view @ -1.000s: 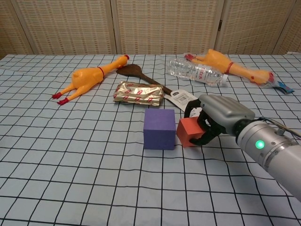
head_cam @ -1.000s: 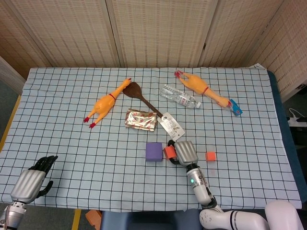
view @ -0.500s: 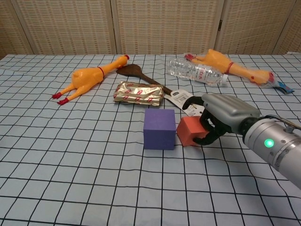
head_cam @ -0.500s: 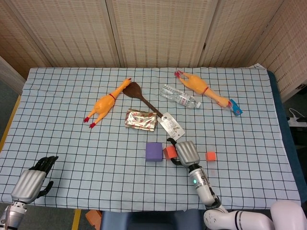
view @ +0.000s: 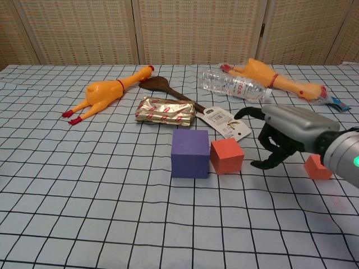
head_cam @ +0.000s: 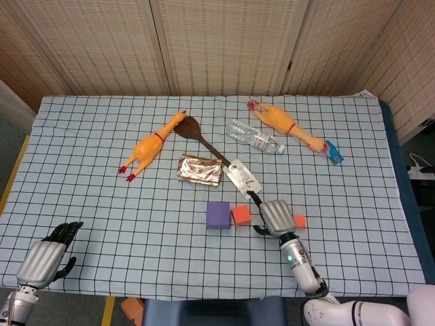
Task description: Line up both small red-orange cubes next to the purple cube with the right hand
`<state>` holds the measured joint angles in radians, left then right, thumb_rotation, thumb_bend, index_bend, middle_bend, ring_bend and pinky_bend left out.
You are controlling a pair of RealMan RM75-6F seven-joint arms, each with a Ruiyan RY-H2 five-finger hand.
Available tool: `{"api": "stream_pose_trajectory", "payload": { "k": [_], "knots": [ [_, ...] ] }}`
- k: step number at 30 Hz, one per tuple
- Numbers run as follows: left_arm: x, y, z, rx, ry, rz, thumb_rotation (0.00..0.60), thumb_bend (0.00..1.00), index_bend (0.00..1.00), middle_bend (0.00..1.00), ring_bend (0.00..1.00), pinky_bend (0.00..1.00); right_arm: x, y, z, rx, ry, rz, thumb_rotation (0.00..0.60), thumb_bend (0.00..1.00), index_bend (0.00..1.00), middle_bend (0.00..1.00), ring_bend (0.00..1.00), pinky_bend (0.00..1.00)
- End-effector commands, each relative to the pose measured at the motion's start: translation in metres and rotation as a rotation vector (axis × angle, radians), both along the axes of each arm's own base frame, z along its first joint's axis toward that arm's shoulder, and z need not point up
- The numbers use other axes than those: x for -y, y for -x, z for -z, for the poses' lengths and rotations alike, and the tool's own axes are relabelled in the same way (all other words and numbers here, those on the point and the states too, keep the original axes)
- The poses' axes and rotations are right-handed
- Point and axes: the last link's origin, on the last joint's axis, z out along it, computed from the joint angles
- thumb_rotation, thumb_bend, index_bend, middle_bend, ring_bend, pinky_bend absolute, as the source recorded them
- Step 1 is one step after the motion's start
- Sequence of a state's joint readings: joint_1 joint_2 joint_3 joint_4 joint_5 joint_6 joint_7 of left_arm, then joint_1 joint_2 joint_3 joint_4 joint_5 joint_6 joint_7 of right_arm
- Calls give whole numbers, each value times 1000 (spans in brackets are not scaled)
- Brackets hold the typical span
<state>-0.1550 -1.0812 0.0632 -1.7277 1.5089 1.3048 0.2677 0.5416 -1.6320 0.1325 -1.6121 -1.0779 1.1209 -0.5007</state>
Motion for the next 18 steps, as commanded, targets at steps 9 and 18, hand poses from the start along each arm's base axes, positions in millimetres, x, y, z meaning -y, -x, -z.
{"api": "stream_pose_trajectory", "payload": {
  "k": [9,18],
  "knots": [
    [0,0,2,-7,6,-9,600,425,41,92,99,437,-4,17,-18,-67,-66,62,600,494,401,877,901,873],
    [0,0,3,-9,14,-12,600,427,43,97,100,437,5,16,0,-40,-105,94,600,529,416,881,910,876]
  ]
}}
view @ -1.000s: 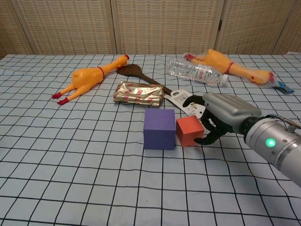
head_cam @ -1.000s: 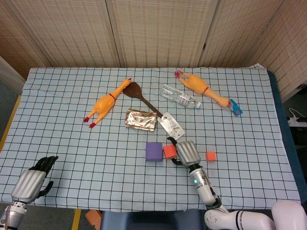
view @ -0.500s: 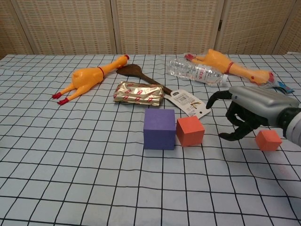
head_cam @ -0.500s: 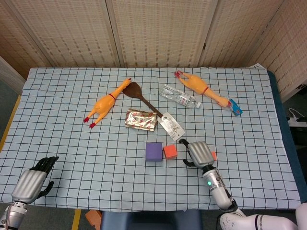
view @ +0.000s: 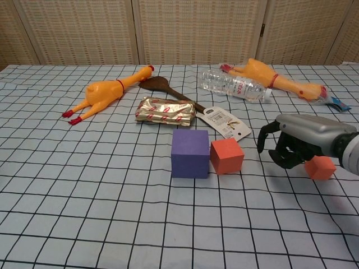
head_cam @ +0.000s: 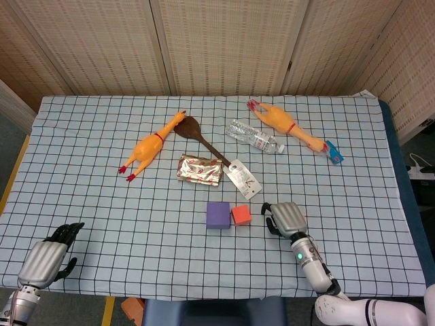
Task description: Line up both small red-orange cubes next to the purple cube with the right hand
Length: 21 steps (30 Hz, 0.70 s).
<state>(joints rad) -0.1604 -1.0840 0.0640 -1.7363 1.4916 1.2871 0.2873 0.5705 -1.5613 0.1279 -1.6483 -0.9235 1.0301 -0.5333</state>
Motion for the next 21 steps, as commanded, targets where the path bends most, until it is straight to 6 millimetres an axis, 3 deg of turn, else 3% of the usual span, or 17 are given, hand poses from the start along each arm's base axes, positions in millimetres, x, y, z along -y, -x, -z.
{"api": "stream_pose_trajectory", "payload": {
  "k": [1,21],
  "knots": [
    [0,0,0,1,0,0,600,427,43,97,100,437,1,-2,6,16,-14,2,600,530,416,882,911,876],
    [0,-1,1,-2,8,3,600,427,44,102,100,438,-4,-5,17,84,-60,-25,600,543,398,888,917,876]
  ]
}}
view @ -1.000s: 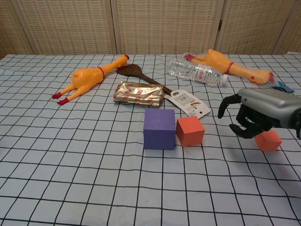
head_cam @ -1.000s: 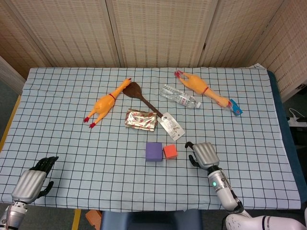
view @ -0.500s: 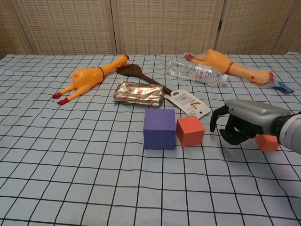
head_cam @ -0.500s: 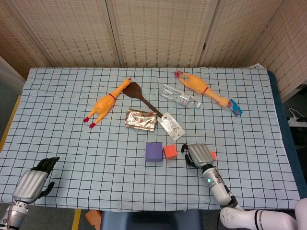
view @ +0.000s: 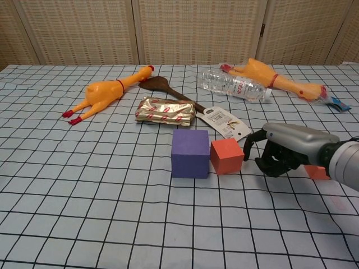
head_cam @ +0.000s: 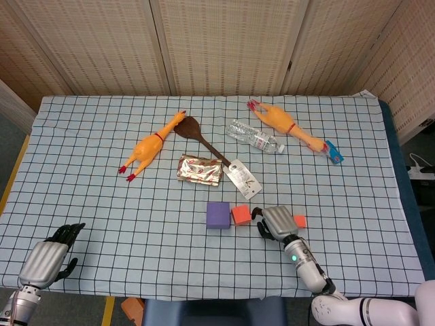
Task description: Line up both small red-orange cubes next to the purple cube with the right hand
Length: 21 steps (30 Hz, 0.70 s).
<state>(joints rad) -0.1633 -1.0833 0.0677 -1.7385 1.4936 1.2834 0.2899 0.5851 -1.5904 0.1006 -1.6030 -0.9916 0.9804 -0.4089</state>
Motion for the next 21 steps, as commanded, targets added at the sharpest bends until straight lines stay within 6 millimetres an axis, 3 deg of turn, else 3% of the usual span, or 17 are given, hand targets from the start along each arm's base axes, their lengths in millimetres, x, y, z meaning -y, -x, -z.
{"api": "stream_pose_trajectory", "payload": {
  "k": [1,21],
  "knots": [
    [0,0,0,-1,1,0,600,427,44,103,100,438,0,0,2,9,-2,-3,600,543,395,888,917,876],
    [0,0,0,-1,5,-3,600,428,44,108,101,441,5,-4,15,62,-20,-21,600,544,359,889,918,876]
  ]
}}
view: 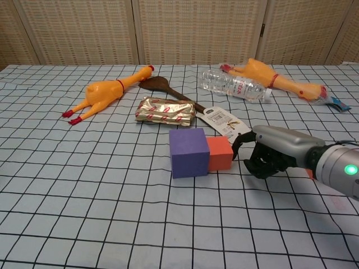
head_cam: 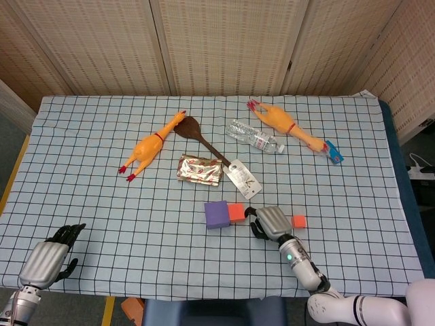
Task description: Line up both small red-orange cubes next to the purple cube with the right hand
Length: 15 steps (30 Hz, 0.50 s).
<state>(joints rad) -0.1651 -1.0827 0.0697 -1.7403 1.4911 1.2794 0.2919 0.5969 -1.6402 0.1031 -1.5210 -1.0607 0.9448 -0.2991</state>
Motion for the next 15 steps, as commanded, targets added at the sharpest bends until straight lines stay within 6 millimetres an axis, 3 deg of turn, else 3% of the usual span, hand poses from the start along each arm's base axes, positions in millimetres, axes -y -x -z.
{"api": "stream_pose_trajectory", "payload": {
  "k": [1,10,15],
  "knots": [
    [0,0,0,0,0,-1,600,428,44,109,101,441,0,0,1,-2,-2,-4,600,544,359,889,918,876],
    [0,0,-1,2,-2,-1,600,427,44,111,102,441,2,4,-15,-26,15,-19,600,544,356,889,917,876],
    [0,0,-2,3,-6,-3,600,427,44,115,102,441,7,17,-43,-84,77,-40,600,543,396,889,917,876]
  ]
}}
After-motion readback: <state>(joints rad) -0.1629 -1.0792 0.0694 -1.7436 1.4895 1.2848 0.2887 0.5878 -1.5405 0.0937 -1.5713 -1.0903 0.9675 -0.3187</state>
